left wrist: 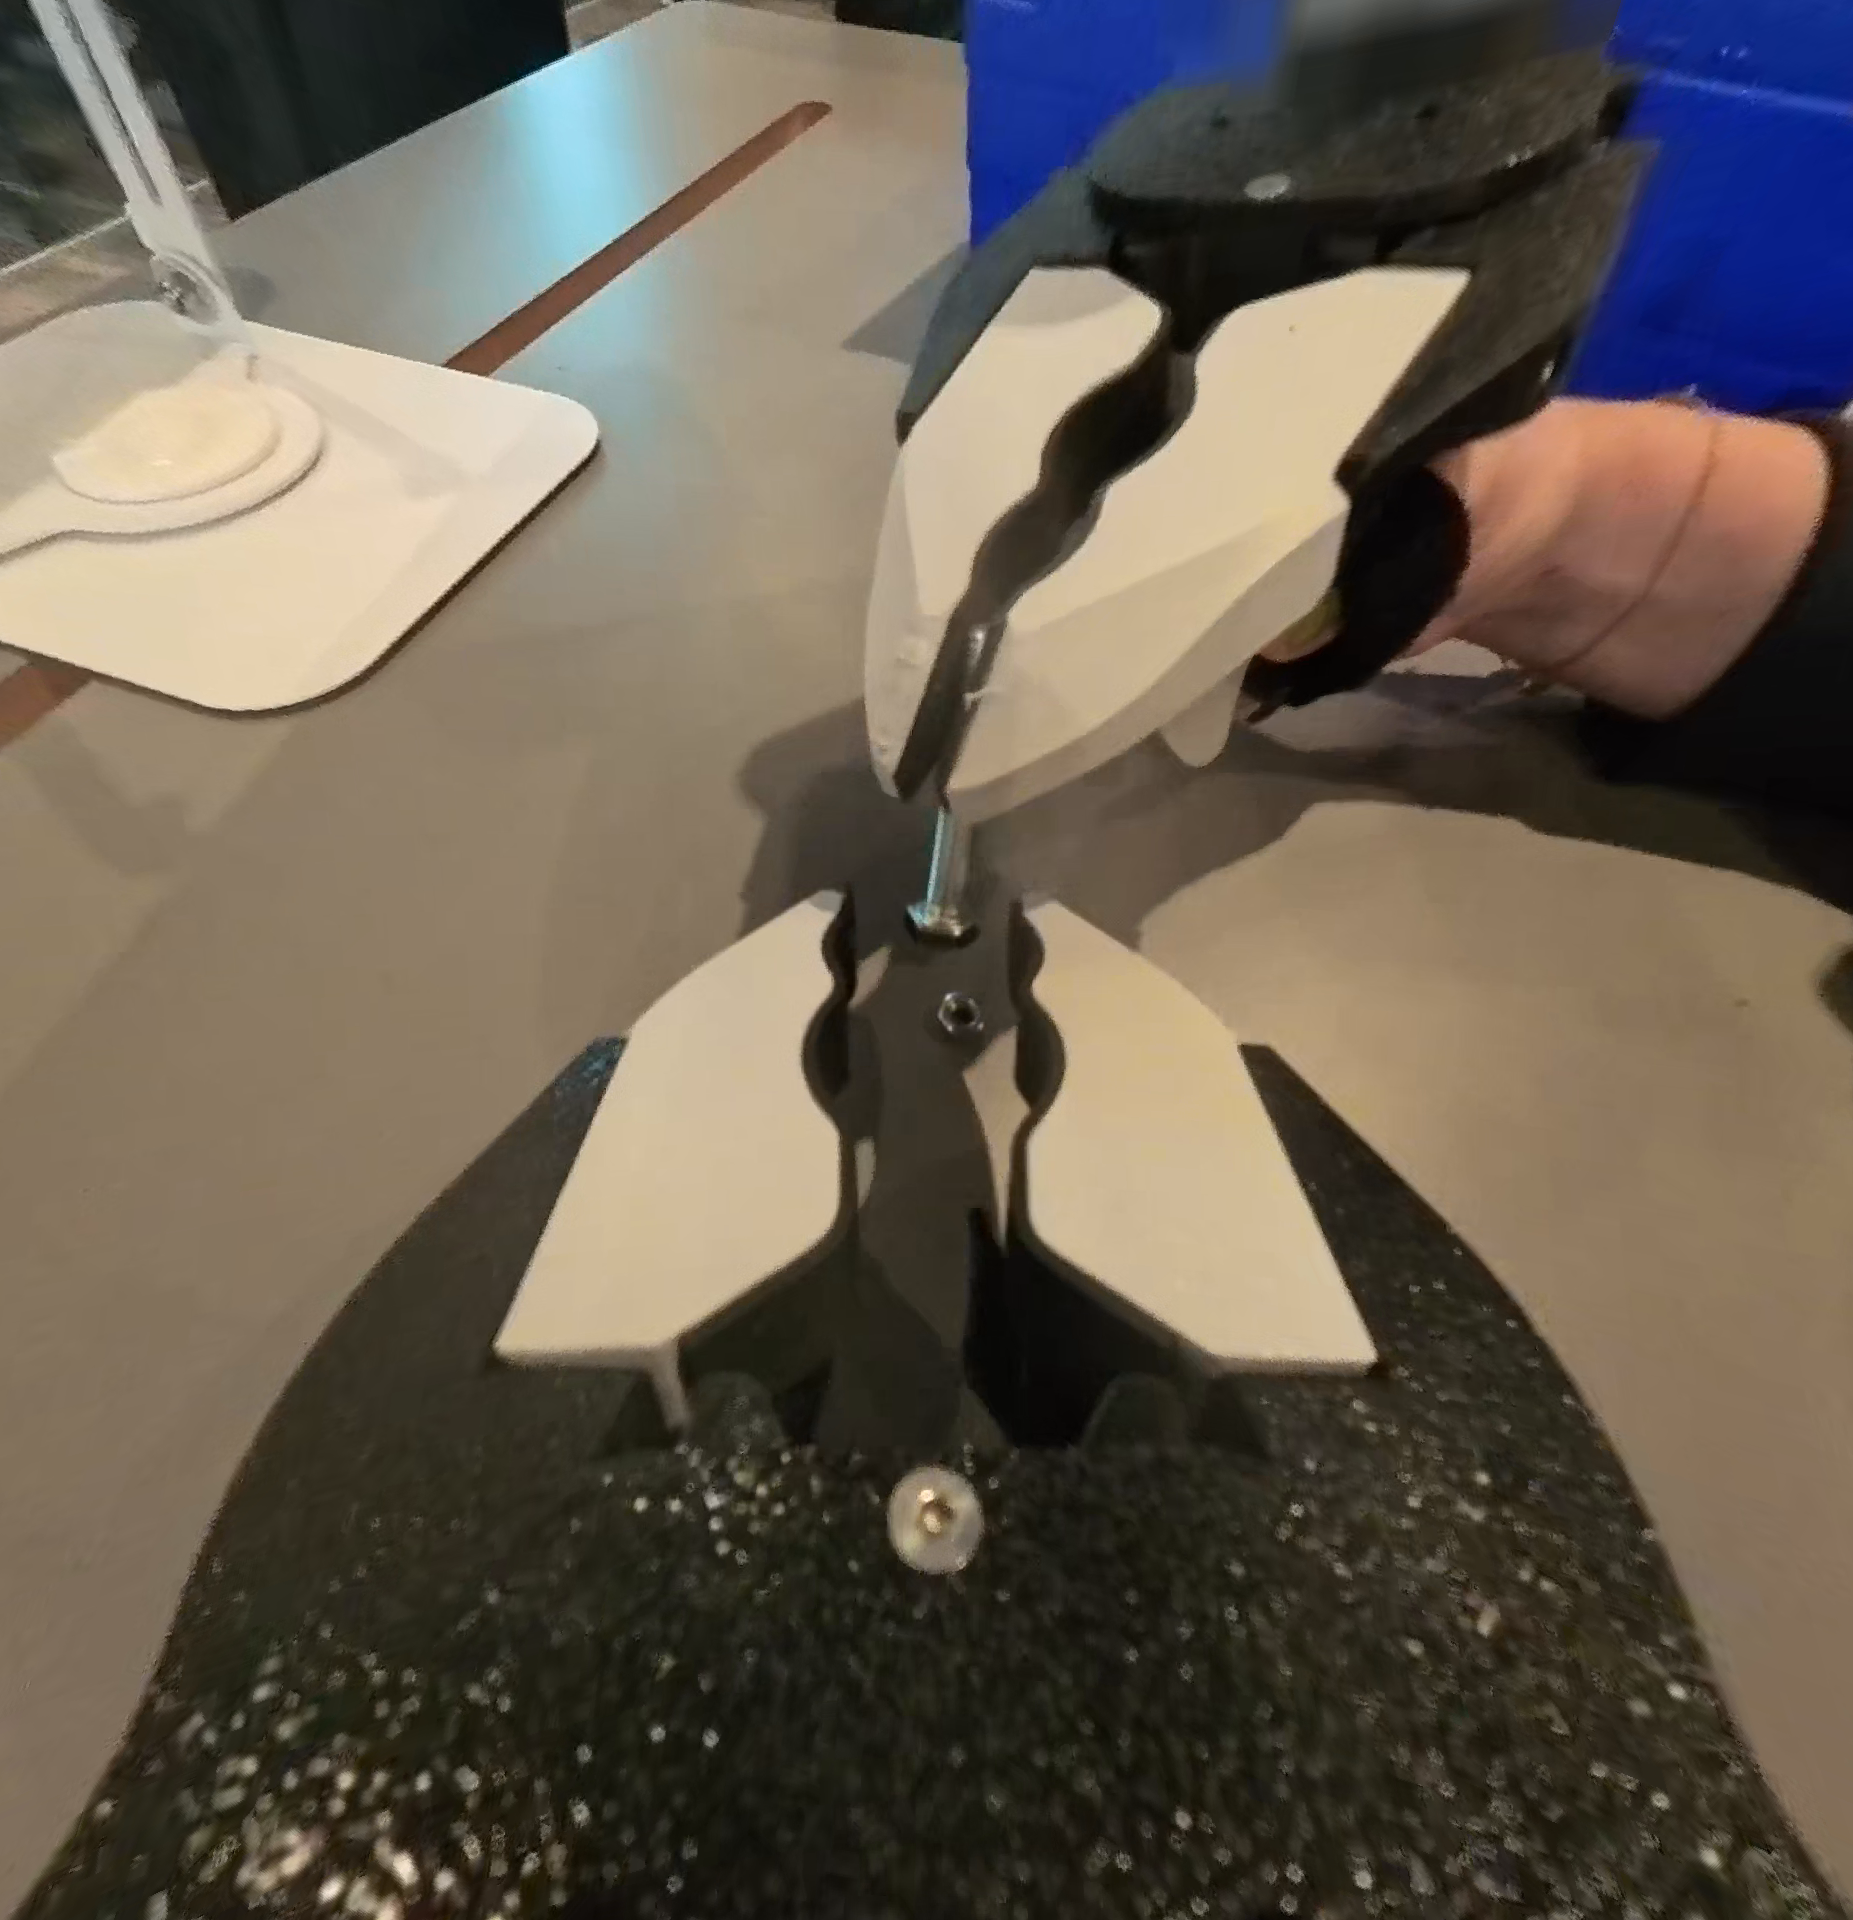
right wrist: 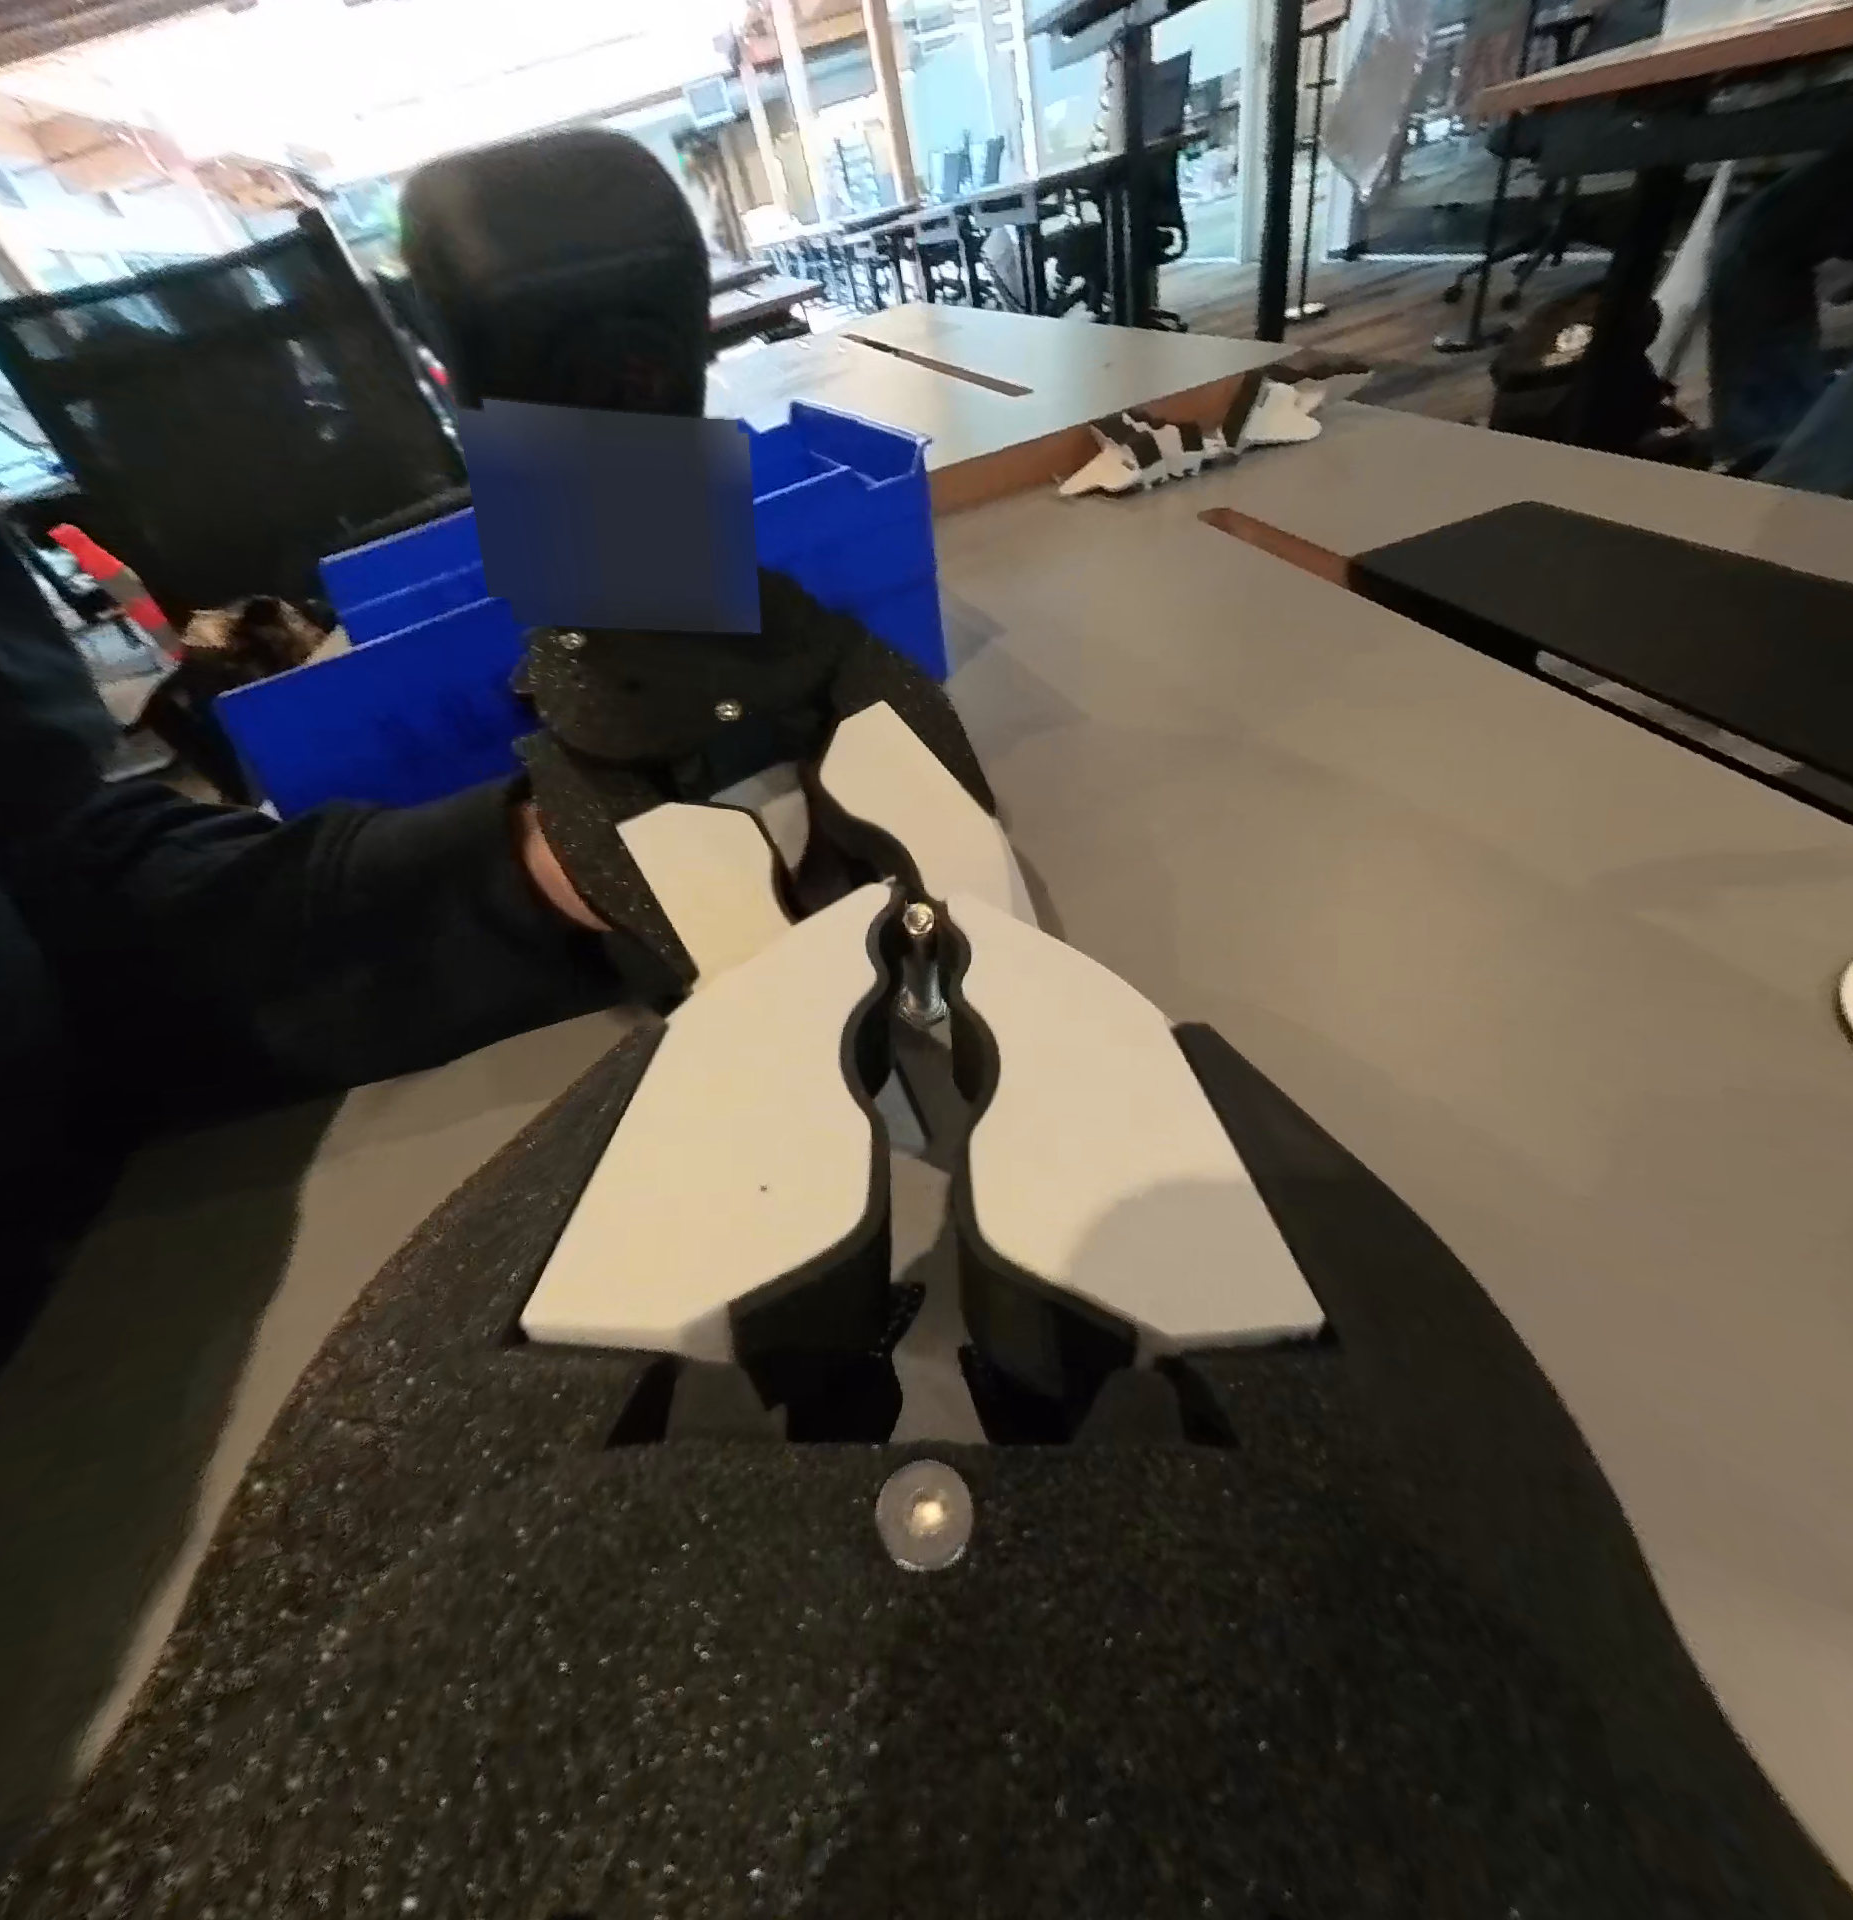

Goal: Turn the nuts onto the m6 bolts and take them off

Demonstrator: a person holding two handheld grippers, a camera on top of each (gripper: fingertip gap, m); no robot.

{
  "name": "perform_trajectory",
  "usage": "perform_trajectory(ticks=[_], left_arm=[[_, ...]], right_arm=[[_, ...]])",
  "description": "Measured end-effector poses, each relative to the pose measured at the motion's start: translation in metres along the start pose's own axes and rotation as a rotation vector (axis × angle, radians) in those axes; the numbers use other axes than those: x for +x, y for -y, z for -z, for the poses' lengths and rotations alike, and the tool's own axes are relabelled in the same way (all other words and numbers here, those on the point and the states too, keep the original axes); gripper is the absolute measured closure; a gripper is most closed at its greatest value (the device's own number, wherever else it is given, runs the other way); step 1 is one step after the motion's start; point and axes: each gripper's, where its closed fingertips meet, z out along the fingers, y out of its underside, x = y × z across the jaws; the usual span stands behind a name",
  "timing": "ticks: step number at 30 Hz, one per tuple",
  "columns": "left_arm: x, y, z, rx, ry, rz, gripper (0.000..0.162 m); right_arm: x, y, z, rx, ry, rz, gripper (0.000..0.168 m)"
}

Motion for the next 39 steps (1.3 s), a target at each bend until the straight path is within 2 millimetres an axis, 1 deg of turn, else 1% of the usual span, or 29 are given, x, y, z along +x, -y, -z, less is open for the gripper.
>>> perform_trajectory(ticks=[3,6,11,16,19,21,23,24,25,26,27,29,31,34,37,39], left_arm=[[0.004,-0.005,0.001,-0.022,-0.031,-0.033,0.147],[0.007,-0.003,0.003,-0.009,-0.049,-0.05,0.147],[0.011,-0.003,0.003,-0.002,-0.081,-0.036,0.14],[0.015,-0.002,0.005,0.007,-0.104,-0.059,0.15],[0.017,-0.003,0.006,0.004,-0.124,-0.055,0.15],[0.014,-0.003,0.007,0.0,-0.111,-0.046,0.15],[0.005,0.0,0.009,0.017,-0.058,-0.021,0.151],[-0.001,0.001,0.011,0.032,-0.028,0.005,0.151],[-0.008,0.002,0.014,0.042,0.01,0.032,0.151],[-0.019,0.001,0.017,0.042,0.065,0.059,0.151],[-0.03,-0.002,0.021,0.038,0.127,0.08,0.151],[-0.041,-0.004,0.028,0.046,0.183,0.114,0.151],[-0.044,-0.003,0.031,0.066,0.191,0.131,0.151],[-0.044,-0.003,0.03,0.051,0.204,0.108,0.151],[-0.042,-0.006,0.026,0.017,0.211,0.068,0.151],[-0.041,-0.007,0.024,0.001,0.214,0.05,0.151]], right_arm=[[-0.003,0.001,0.001,0.008,0.035,-0.011,0.163],[-0.004,-0.002,0.001,-0.011,0.033,0.011,0.163],[-0.007,-0.006,0.0,-0.04,0.047,0.024,0.163],[-0.011,-0.008,-0.002,-0.053,0.074,0.032,0.163],[-0.013,-0.009,-0.002,-0.052,0.086,0.025,0.163],[-0.012,-0.009,-0.002,-0.05,0.08,0.025,0.163],[-0.008,-0.007,-0.001,-0.041,0.047,0.044,0.162],[-0.003,-0.008,0.0,-0.052,0.005,0.064,0.16],[0.002,-0.011,0.002,-0.084,-0.04,0.092,0.153],[0.006,-0.017,0.004,-0.133,-0.067,0.122,0.154],[0.008,-0.025,0.007,-0.197,-0.078,0.145,0.154],[0.012,-0.045,0.01,-0.35,-0.098,0.162,0.152],[0.012,-0.06,0.009,-0.45,-0.096,0.152,0.15],[0.012,-0.069,0.002,-0.5,-0.107,0.144,0.146],[0.013,-0.079,0.002,-0.571,-0.116,0.16,0.144],[0.012,-0.081,0.001,-0.587,-0.117,0.162,0.144]])
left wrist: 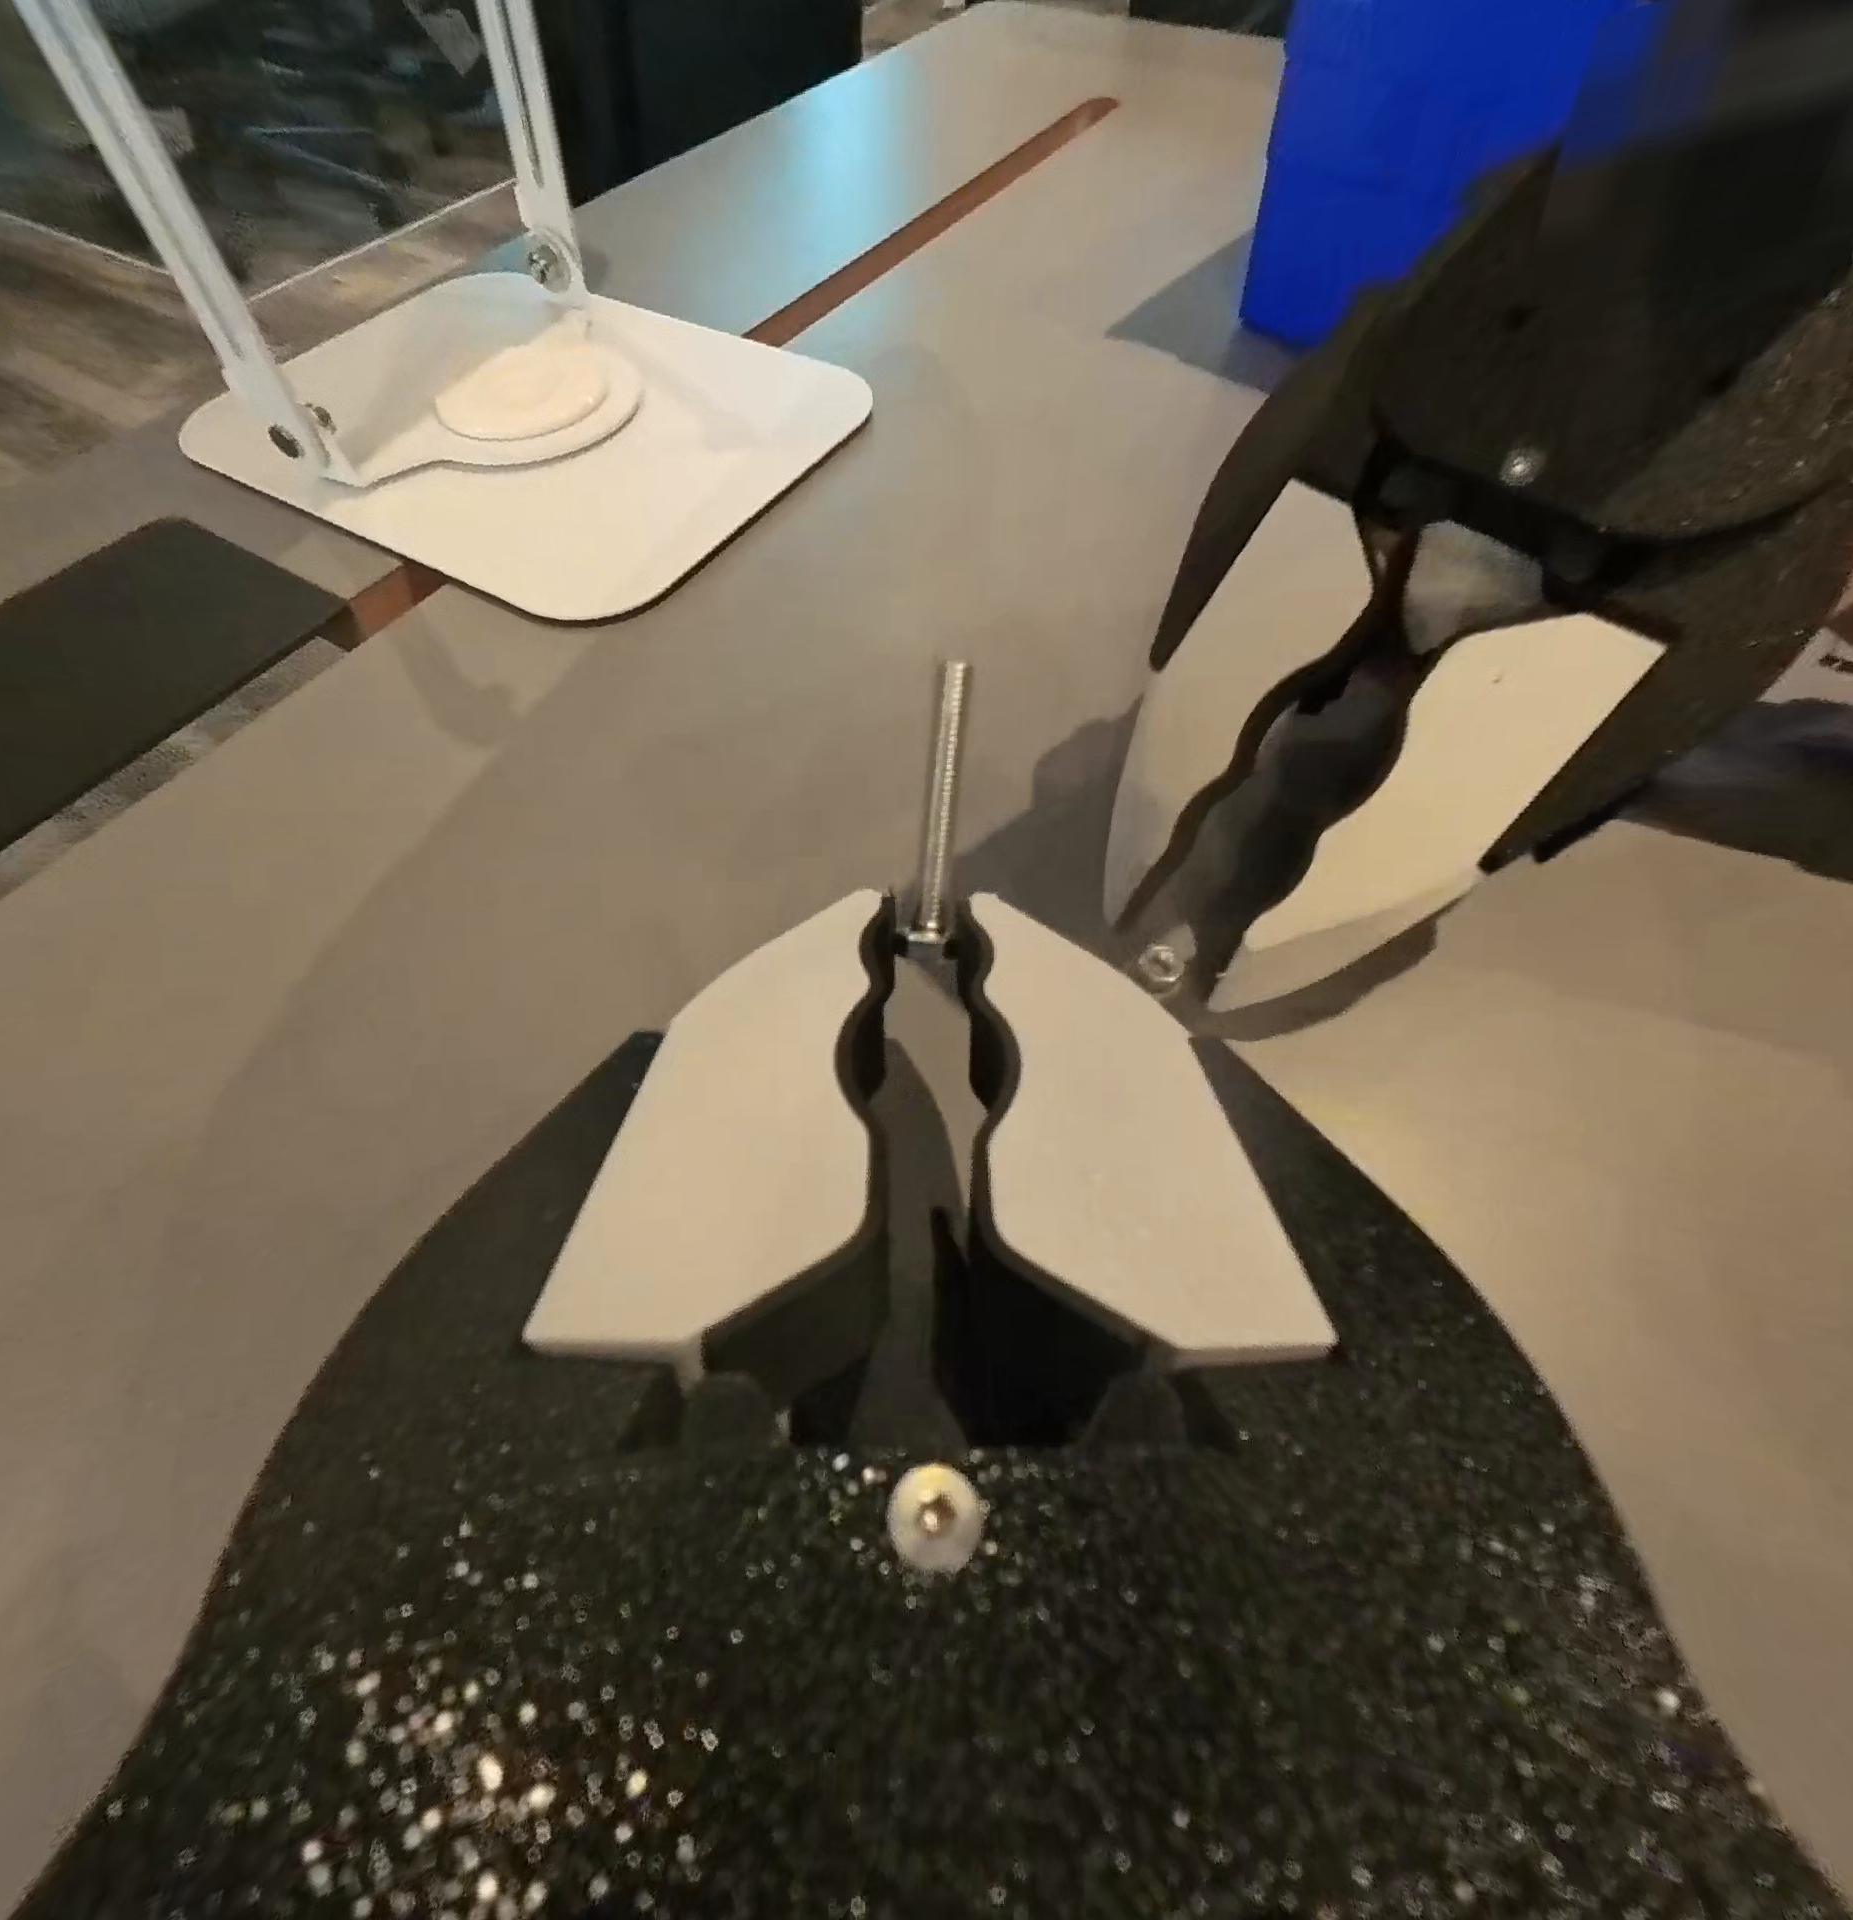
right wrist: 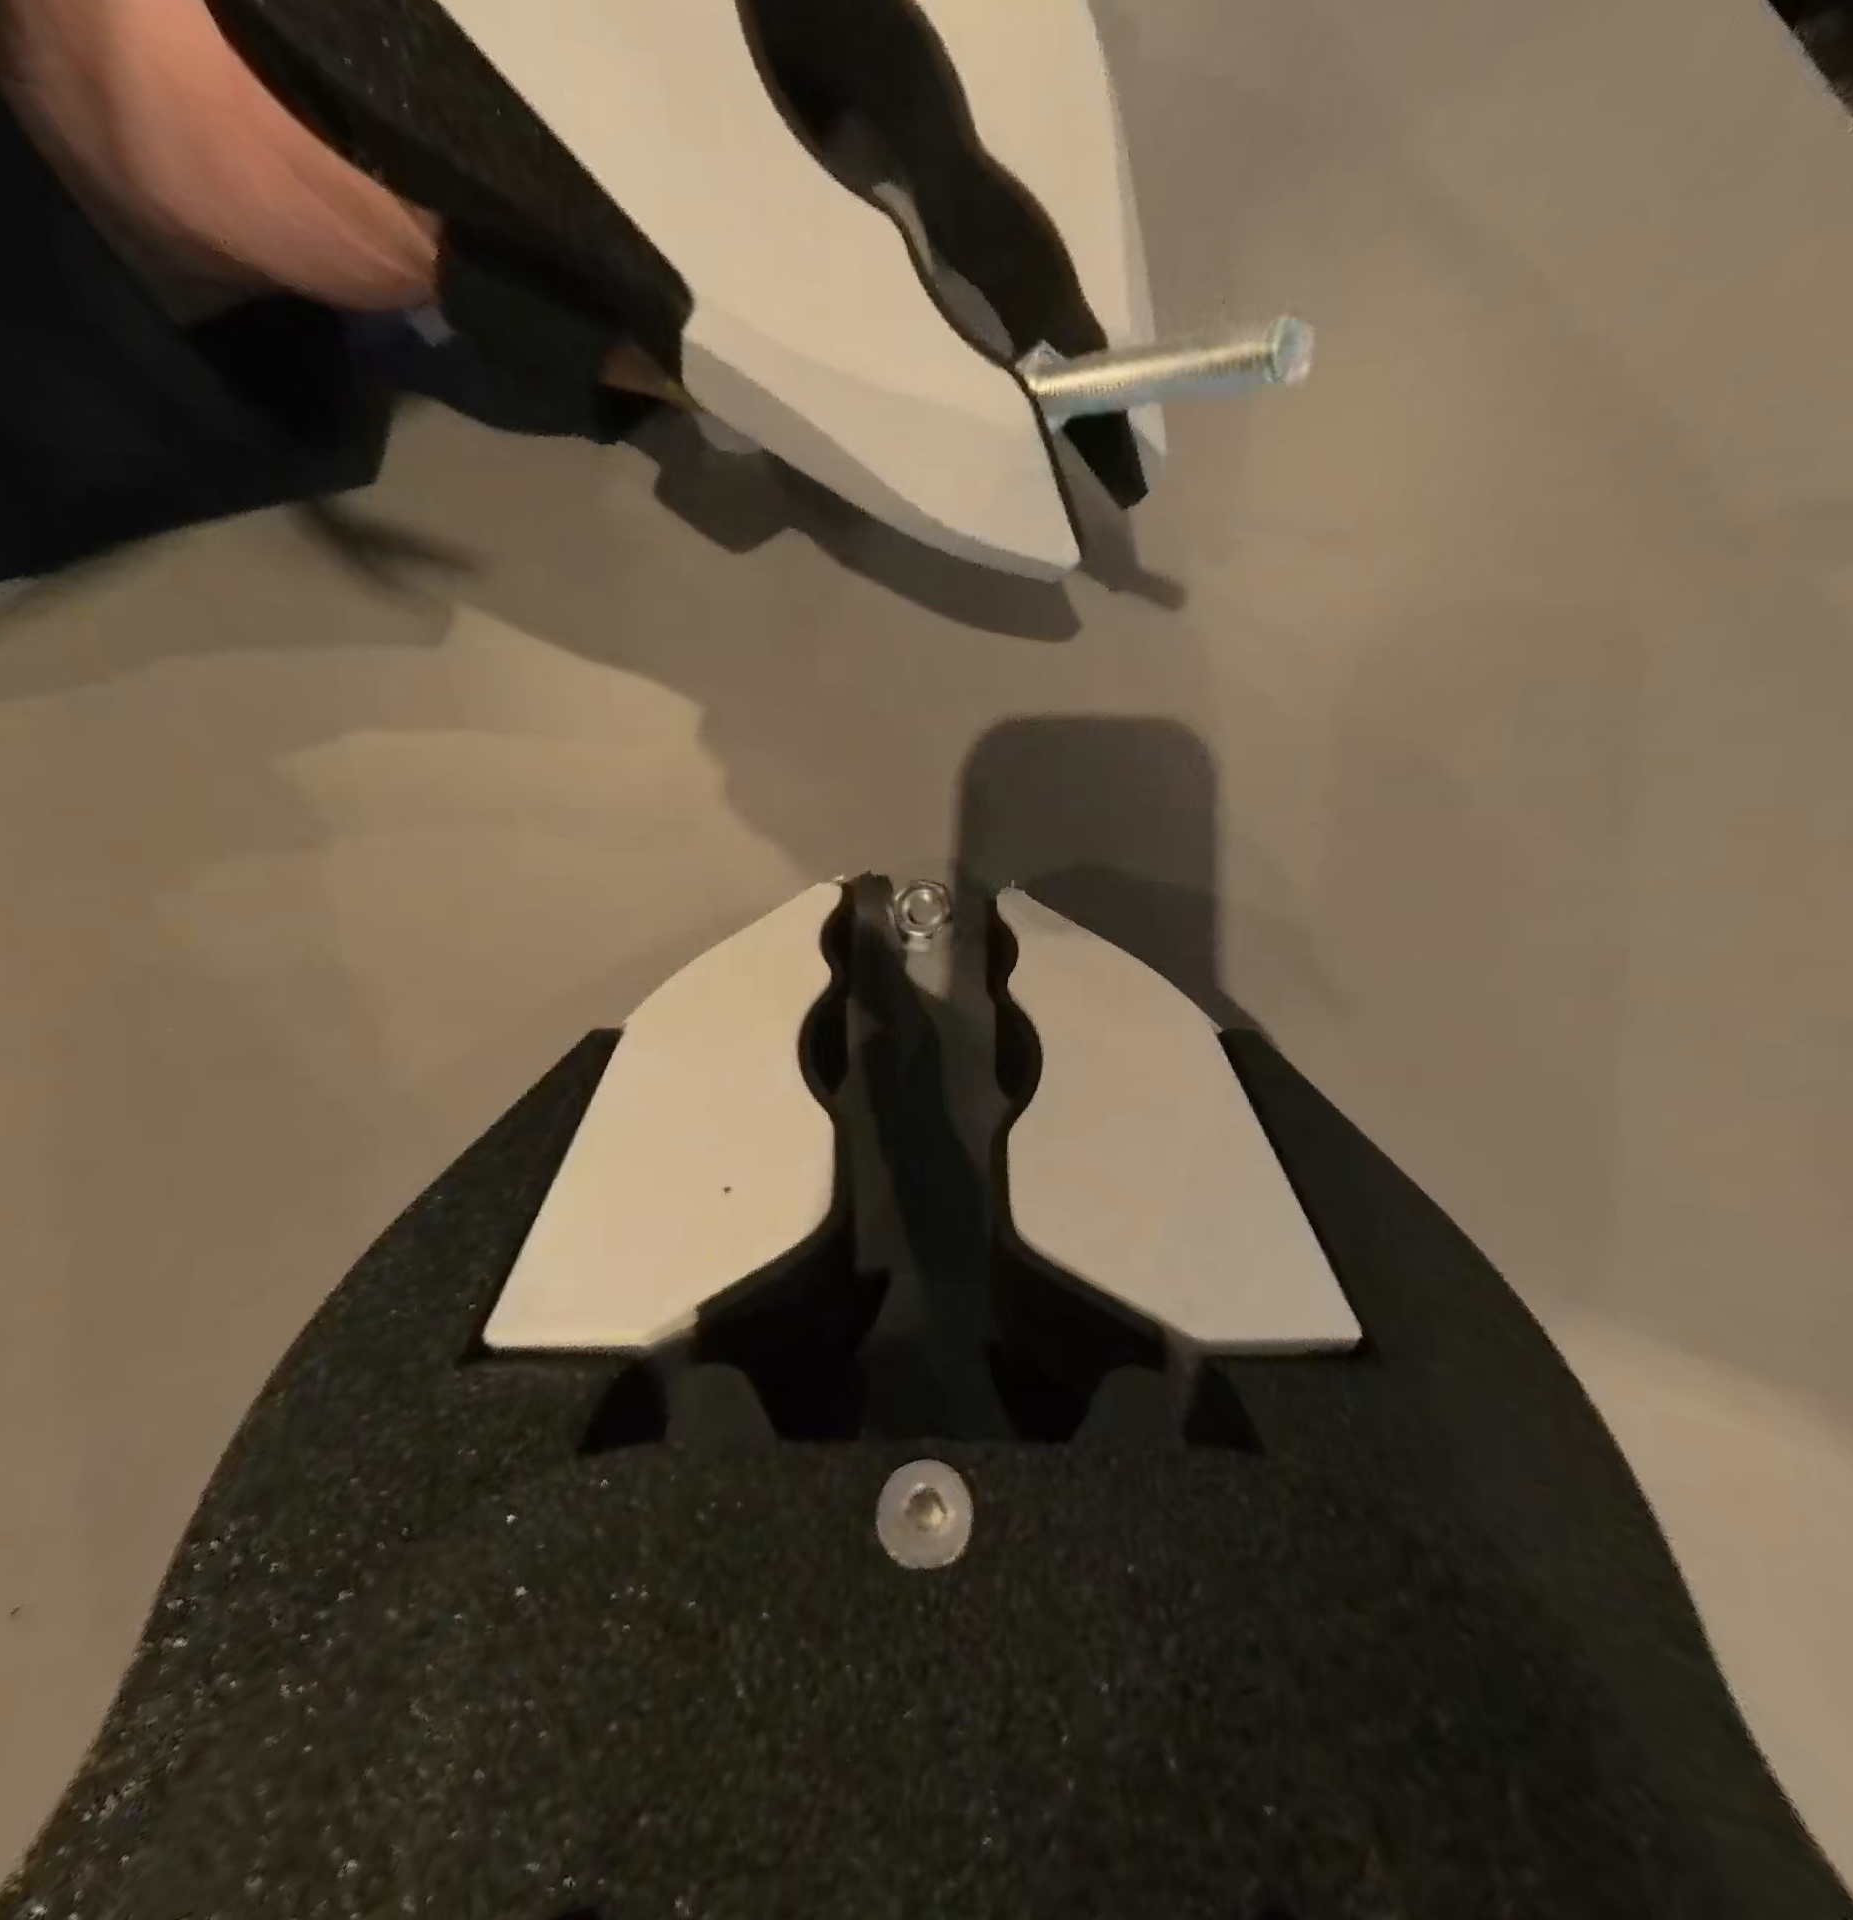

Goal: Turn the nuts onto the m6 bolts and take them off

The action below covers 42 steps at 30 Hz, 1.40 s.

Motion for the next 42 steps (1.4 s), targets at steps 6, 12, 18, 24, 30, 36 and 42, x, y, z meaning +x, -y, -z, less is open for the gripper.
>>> perform_trajectory(ticks=[6,12,18,24,30,36,42], left_arm=[[0.003,0.0,0.0,0.001,-0.016,-0.006,0.151],[0.014,-0.005,-0.004,-0.033,-0.085,-0.037,0.151],[0.028,-0.011,-0.009,-0.072,-0.155,-0.077,0.151],[0.04,-0.001,-0.006,-0.01,-0.217,-0.116,0.151],[0.043,0.001,-0.004,0.004,-0.226,-0.128,0.151],[0.043,0.002,-0.004,0.01,-0.226,-0.129,0.151],[0.044,0.003,-0.004,0.016,-0.234,-0.13,0.151]], right_arm=[[0.003,-0.001,-0.001,-0.023,-0.042,0.024,0.157],[0.016,0.011,0.012,0.127,-0.09,0.014,0.158],[0.017,0.044,0.049,0.515,0.0,-0.094,0.158],[0.008,0.056,0.064,0.652,0.104,-0.117,0.158],[0.005,0.054,0.061,0.641,0.126,-0.105,0.158],[0.005,0.053,0.06,0.635,0.129,-0.109,0.158],[0.005,0.053,0.06,0.638,0.134,-0.111,0.158]])
